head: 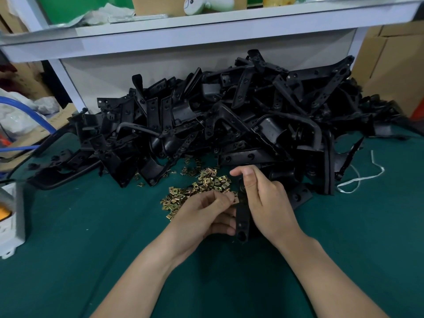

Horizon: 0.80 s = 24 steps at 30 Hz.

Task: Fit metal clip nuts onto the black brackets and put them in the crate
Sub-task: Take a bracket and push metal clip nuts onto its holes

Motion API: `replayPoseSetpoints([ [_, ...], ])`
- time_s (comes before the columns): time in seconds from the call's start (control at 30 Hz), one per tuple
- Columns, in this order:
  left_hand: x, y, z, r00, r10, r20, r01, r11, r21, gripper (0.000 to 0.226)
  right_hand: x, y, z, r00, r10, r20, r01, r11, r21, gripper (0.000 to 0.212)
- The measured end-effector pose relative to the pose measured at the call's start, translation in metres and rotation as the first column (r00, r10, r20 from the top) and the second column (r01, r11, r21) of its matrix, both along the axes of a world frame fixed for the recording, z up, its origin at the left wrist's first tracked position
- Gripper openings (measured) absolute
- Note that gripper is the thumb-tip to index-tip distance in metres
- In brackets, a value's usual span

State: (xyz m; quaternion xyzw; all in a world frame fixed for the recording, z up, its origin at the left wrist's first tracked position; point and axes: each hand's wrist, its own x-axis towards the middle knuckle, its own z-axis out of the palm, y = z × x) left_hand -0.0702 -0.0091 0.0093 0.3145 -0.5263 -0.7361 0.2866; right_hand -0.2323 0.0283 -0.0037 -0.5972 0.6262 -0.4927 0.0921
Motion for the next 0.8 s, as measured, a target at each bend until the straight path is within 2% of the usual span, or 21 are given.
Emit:
replayPoseSetpoints([
  [0.33,0.0045,-0.0044,0.002,0.995,-0.064,0.072,0.067,0.997,-0.033,0.016,0.0006,0.0004,0.0003,0.996,0.091,0.002,-0.091,0.994,0.067,0.042],
  [0.6,-0.0019,-0.0001,-0.0029,0.999,0.005,0.036,-0.005,1.0,-0.011,0.028,-0.0009,0.0012,0.0006,0.998,0.047,-0.035,-0.044,0.997,0.059,0.049],
  [0.8,0.0028,-0.0046,-0.0009,0.996,-0.073,-0.047,0.077,0.993,0.093,0.04,-0.0003,0.0,0.0021,0.999,0.018,0.041,-0.018,1.0,-0.015,0.044],
])
